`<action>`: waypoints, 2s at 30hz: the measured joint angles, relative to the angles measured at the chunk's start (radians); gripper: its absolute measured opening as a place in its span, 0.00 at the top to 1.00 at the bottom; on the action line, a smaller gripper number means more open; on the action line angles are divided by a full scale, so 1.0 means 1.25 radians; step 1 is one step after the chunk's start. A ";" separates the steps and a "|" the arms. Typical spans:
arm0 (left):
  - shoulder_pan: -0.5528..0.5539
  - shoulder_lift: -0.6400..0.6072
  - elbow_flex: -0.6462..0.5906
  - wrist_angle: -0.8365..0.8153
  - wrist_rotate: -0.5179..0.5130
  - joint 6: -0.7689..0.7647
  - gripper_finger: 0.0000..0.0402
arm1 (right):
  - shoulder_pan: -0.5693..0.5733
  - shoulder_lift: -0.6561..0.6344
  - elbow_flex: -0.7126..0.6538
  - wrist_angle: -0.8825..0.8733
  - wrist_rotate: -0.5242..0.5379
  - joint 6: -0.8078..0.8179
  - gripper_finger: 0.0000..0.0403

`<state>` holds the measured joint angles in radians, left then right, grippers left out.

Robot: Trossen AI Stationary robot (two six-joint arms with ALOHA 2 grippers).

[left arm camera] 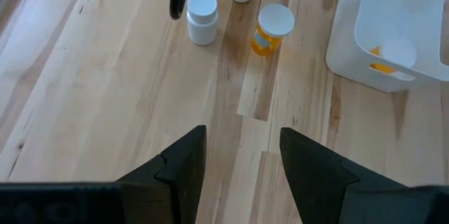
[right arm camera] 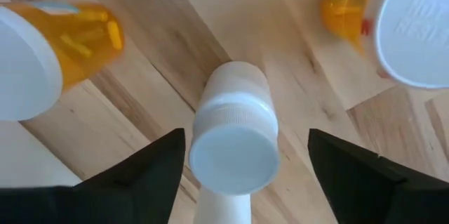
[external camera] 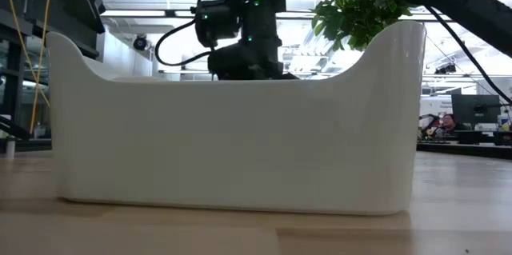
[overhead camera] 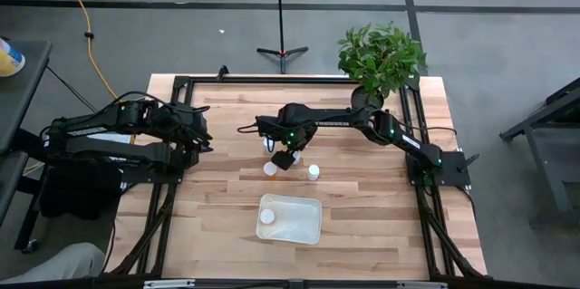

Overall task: Pick and place pill bottles into a basket
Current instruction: Put the middle white pill bottle in the white bin

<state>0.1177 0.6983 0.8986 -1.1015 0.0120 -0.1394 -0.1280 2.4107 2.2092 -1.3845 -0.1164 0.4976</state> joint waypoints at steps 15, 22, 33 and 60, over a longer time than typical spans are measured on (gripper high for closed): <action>0.000 0.000 0.000 0.000 0.000 -0.018 0.46 | 0.008 -0.002 0.000 0.007 0.008 0.001 0.63; 0.000 0.000 0.000 0.000 0.000 -0.018 0.46 | 0.018 -0.002 0.000 0.004 0.005 0.000 0.63; 0.000 0.000 0.000 0.000 -0.001 -0.039 0.46 | 0.051 -0.002 0.000 -0.003 0.005 -0.033 0.63; 0.000 0.000 0.000 0.002 -0.001 -0.043 0.46 | 0.085 -0.099 0.002 -0.052 0.020 -0.078 0.63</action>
<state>0.1177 0.6979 0.8986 -1.0988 0.0109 -0.1928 -0.0217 2.2871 2.2112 -1.4497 -0.0913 0.4007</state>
